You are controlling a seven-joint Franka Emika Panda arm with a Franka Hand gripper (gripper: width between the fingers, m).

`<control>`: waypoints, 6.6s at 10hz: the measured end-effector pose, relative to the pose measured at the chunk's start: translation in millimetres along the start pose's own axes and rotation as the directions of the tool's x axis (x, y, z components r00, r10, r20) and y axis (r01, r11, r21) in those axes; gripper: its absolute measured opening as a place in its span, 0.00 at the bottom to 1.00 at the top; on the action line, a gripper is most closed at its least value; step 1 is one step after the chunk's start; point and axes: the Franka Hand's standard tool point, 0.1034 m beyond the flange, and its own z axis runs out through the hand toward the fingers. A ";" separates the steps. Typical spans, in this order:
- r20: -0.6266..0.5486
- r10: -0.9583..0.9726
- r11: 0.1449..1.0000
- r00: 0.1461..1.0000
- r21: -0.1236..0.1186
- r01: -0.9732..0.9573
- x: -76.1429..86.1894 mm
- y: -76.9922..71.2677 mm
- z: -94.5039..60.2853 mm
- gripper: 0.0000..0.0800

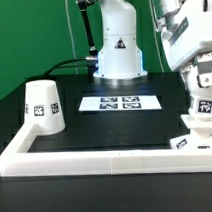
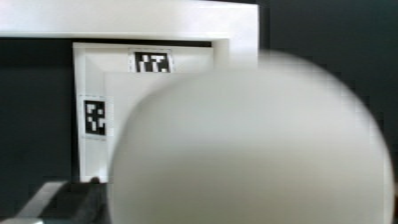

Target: Assemble lamp

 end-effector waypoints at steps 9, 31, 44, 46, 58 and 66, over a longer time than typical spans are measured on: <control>0.060 -0.617 0.784 0.785 -0.043 0.619 -9.7 3.3 2.5 0.87; 0.164 -0.751 -0.647 -0.640 0.009 0.762 -8.7 -5.8 -0.2 0.72; 0.026 -0.936 0.344 0.351 -0.135 0.929 -2.6 -4.9 1.0 0.72; 0.010 -0.899 0.431 0.437 -0.138 0.891 -0.8 -4.5 0.6 0.73; -0.008 -0.148 0.985 0.989 -0.091 0.147 -7.3 4.2 4.4 0.73; -0.008 0.172 0.980 0.985 -0.101 -0.172 -4.4 5.6 6.4 0.85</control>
Offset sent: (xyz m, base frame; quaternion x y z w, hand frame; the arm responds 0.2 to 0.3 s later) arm 0.0028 0.0034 -0.0011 -0.0281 -0.0179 -0.2413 0.9699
